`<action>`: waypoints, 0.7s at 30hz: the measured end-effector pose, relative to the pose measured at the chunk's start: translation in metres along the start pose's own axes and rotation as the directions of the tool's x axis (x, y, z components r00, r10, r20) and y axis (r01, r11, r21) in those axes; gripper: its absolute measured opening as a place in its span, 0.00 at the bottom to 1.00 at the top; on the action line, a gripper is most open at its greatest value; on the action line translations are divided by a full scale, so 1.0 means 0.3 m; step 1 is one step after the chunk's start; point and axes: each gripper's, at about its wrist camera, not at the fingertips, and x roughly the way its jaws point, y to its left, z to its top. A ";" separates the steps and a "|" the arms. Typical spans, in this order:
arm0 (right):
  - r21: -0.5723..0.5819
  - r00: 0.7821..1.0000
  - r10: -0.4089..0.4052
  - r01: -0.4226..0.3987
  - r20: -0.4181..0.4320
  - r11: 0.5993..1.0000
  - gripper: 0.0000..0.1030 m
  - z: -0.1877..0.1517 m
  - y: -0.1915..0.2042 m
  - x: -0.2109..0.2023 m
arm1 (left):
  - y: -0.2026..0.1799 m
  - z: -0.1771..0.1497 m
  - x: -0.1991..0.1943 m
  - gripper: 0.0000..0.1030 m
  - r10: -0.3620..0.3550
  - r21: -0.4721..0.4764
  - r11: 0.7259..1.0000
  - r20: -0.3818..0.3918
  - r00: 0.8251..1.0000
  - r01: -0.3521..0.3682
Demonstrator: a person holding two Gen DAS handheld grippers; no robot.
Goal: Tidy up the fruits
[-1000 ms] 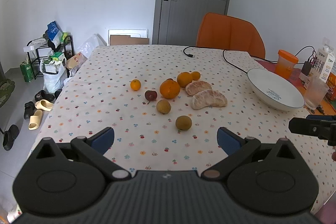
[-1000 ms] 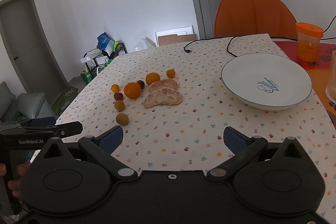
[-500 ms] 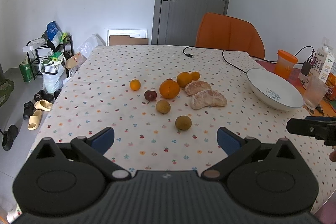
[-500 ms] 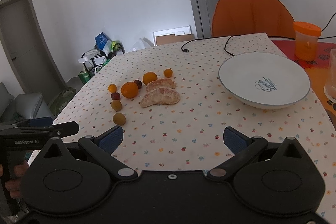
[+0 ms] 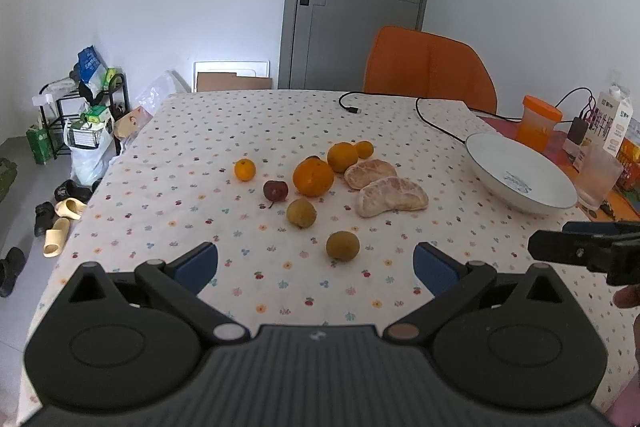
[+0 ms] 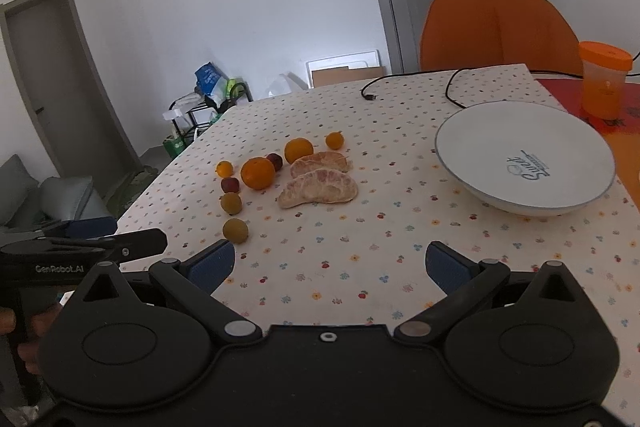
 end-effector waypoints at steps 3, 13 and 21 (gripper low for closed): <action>0.012 1.000 0.004 -0.004 -0.008 1.000 1.00 0.001 -0.006 0.023 | 0.013 0.004 0.019 1.00 -0.026 -0.018 0.999 0.004 1.000 0.026; -0.004 0.999 0.030 -0.030 0.012 1.000 1.00 0.002 -0.015 0.073 | 0.019 0.008 0.094 0.98 -0.058 -0.048 0.997 0.015 0.998 0.058; 0.001 0.999 0.043 -0.043 0.012 0.999 1.00 0.003 -0.033 0.119 | 0.010 -0.006 0.163 0.81 -0.085 -0.055 0.995 -0.016 0.996 0.084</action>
